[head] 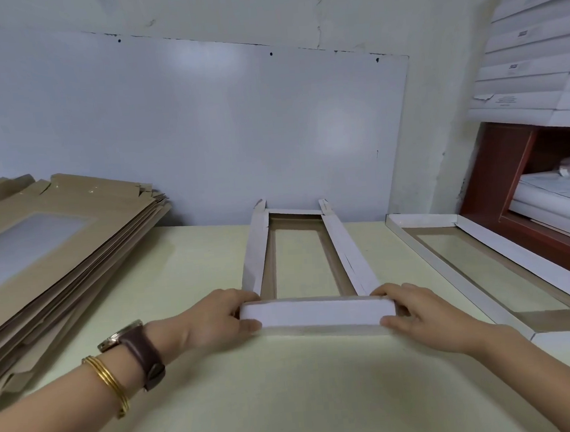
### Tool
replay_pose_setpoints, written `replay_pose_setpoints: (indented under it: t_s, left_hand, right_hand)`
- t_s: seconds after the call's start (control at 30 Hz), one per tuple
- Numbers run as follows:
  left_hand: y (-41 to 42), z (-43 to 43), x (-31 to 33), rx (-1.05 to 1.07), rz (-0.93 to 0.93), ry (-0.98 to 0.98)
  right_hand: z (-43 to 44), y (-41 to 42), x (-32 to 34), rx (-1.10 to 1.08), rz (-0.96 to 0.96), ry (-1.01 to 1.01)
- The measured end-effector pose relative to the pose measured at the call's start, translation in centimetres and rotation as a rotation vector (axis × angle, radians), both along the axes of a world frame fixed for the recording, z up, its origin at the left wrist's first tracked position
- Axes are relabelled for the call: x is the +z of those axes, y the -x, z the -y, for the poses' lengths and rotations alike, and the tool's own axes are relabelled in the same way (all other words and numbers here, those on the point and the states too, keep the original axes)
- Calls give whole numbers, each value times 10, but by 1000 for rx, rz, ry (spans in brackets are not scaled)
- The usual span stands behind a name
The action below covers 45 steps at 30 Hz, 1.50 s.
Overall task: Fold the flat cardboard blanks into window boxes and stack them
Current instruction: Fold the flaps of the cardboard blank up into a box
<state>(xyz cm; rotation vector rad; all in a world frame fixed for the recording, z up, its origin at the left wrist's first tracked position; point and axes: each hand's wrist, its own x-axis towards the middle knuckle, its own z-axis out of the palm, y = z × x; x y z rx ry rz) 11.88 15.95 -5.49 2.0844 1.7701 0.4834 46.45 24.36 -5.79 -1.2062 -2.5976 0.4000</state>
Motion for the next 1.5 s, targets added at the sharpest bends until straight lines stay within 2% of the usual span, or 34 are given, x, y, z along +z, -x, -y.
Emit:
replay_pose_setpoints:
  t_s: [0.13, 0.27, 0.63, 0.87, 0.97, 1.07, 1.17, 1.37, 1.5]
  left_hand:
    - [-2, -4, 3, 105, 233, 23]
    - [-4, -3, 0, 78, 294, 22]
    - [0, -1, -8, 8, 131, -65]
    - [-7, 5, -19, -21, -168, -185]
    - [-11, 10, -24, -10, -216, -221]
    - [-14, 11, -27, 20, -312, -289]
    - [-22, 8, -26, 44, -480, -337]
    - [-46, 2, -22, -54, -527, -351]
    - [-75, -5, -25, -117, -468, -322]
  right_hand:
    - [-6, 5, -2, -60, -49, 27]
    - [-7, 5, -5, -58, -91, 12]
    - [-2, 1, -18, -20, -28, 6]
    - [4, 8, -25, -19, 50, -103]
    - [10, 9, -24, -52, 40, -151]
    - [11, 12, -21, -52, 153, -264]
    - [10, 18, -18, -35, 203, -225]
    - [9, 20, -9, 8, 265, -154]
    - [5, 23, -2, 30, 297, -122]
